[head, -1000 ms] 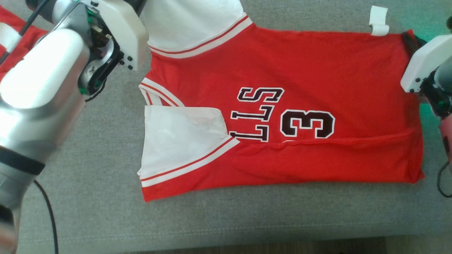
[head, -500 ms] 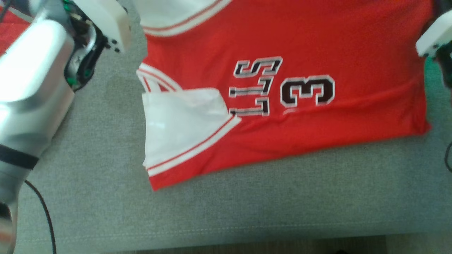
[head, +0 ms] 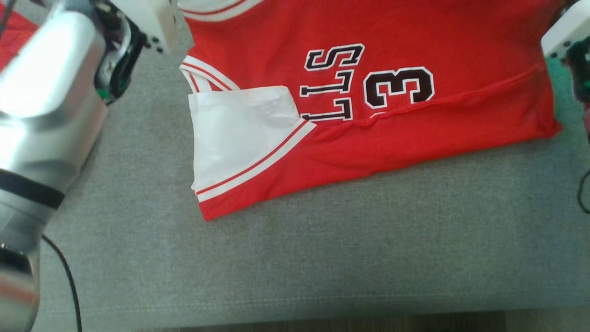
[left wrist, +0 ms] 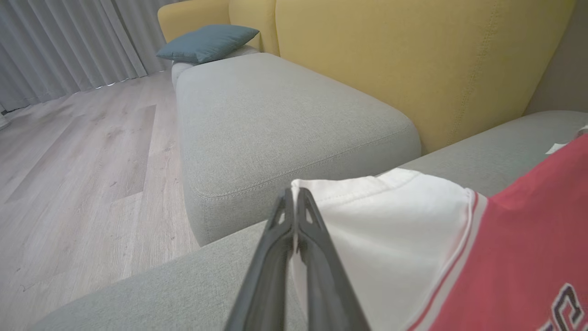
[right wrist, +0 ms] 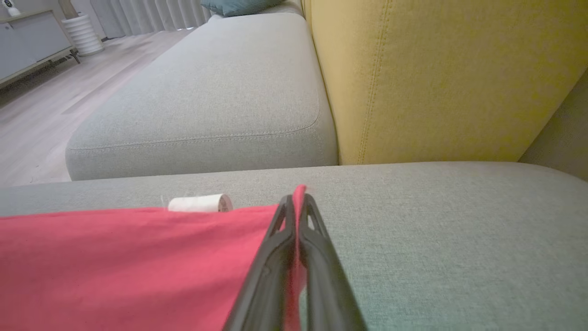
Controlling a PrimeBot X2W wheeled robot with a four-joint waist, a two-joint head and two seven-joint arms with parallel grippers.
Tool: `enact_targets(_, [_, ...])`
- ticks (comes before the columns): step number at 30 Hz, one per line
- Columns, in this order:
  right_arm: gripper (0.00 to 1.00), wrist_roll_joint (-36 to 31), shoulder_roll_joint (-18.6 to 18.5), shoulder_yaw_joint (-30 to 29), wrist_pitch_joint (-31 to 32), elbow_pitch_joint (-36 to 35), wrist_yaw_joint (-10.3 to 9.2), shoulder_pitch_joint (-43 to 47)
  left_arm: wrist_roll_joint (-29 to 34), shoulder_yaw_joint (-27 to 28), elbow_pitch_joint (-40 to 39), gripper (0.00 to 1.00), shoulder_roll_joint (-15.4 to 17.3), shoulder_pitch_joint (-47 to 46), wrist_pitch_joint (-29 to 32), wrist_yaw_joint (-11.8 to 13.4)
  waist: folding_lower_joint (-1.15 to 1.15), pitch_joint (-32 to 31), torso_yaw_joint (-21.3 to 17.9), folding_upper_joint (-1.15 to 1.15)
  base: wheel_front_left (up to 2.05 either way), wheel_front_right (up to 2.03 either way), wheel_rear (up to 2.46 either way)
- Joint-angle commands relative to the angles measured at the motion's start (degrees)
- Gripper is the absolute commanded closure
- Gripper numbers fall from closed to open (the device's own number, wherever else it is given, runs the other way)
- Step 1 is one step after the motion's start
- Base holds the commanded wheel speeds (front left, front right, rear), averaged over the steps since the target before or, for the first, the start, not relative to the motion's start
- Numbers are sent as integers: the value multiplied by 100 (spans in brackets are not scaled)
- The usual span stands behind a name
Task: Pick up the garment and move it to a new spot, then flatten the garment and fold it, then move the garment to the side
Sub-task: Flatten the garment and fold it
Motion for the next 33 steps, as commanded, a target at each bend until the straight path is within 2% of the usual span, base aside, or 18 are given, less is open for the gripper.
enact_targets(1, [100,236,-109,209,-47,-178,37,298,69,80,-122,100,302,28,-19,-78,0,-161,28,0,0,0,0])
enact_targets(6, [100,654,-345,558,112,-401,37,727,56,-94,-577,100,592,544,83,-102,0,-429,63,0,0,0,0])
enact_targets(15, [100,1355,-792,1036,601,-699,37,1386,-147,-247,-2008,100,1246,1498,471,159,0,-937,182,0,0,0,0])
enact_targets(27, [100,2052,-1348,1666,1679,-1184,37,1979,-342,-690,-3325,100,1753,2575,1042,448,0,-1419,183,0,0,0,0])
enact_targets(33, [100,2159,-1475,1788,1782,-1265,37,2085,-436,-842,-3626,100,1881,2862,1237,517,0,-1432,179,0,0,0,0])
